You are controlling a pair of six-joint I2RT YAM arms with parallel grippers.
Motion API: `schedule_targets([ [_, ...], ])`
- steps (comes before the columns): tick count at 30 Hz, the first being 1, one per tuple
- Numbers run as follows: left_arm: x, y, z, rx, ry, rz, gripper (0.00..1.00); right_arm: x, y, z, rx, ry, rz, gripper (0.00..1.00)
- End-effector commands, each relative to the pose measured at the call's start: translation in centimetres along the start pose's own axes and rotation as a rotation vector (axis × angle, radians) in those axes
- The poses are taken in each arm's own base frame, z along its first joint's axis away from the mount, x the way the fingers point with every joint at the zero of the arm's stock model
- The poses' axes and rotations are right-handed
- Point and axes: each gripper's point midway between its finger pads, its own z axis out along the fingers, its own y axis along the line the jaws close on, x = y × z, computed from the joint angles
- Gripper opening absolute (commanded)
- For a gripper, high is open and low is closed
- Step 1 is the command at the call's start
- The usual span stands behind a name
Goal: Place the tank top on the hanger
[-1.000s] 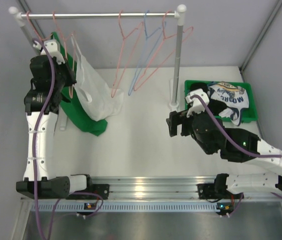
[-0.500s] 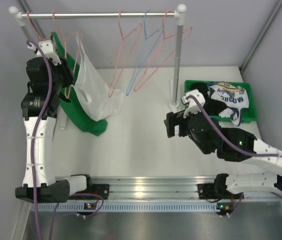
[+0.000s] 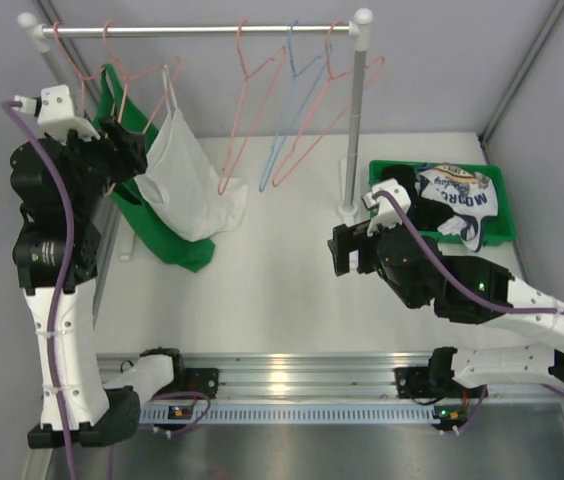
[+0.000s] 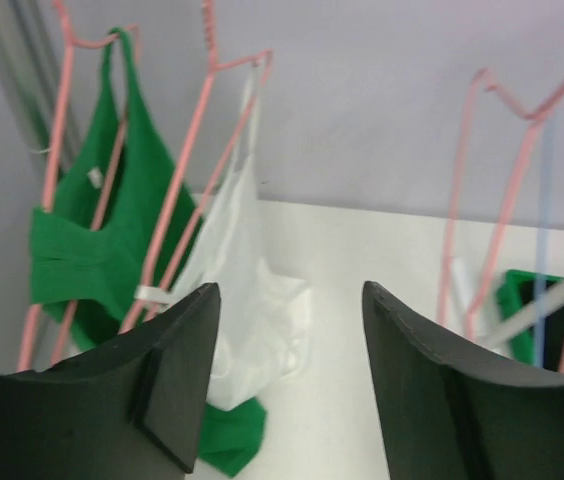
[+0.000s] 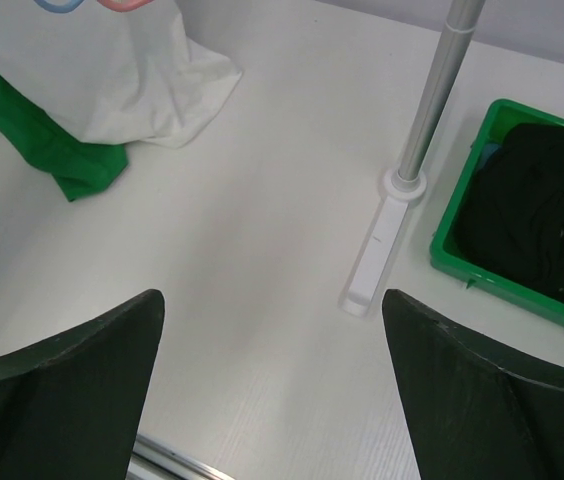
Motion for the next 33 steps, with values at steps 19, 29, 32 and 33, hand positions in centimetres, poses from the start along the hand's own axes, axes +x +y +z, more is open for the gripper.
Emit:
schedule_targets([
  [19, 21.2, -6.1, -6.6, 0.423, 0.36, -0.383, 0.65, 5.1, -4.4, -1.6, 0.083, -0.02, 0.126, 0.94],
  [29, 26.4, -4.8, -7.3, 0.359, 0.423, -0.42, 0.65, 9.3, -4.8, -1.2, 0.091, 0.026, 0.183, 0.94],
  [32, 26.5, -4.9, -7.3, 0.357, 0.427, -0.42, 0.65, 9.5, -5.2, -1.3, 0.104, 0.029, 0.197, 0.94],
  [33, 26.6, -4.8, -7.2, 0.354, 0.431, -0.421, 0.65, 9.5, -5.2, -1.4, 0.102, 0.029, 0.2, 0.95],
])
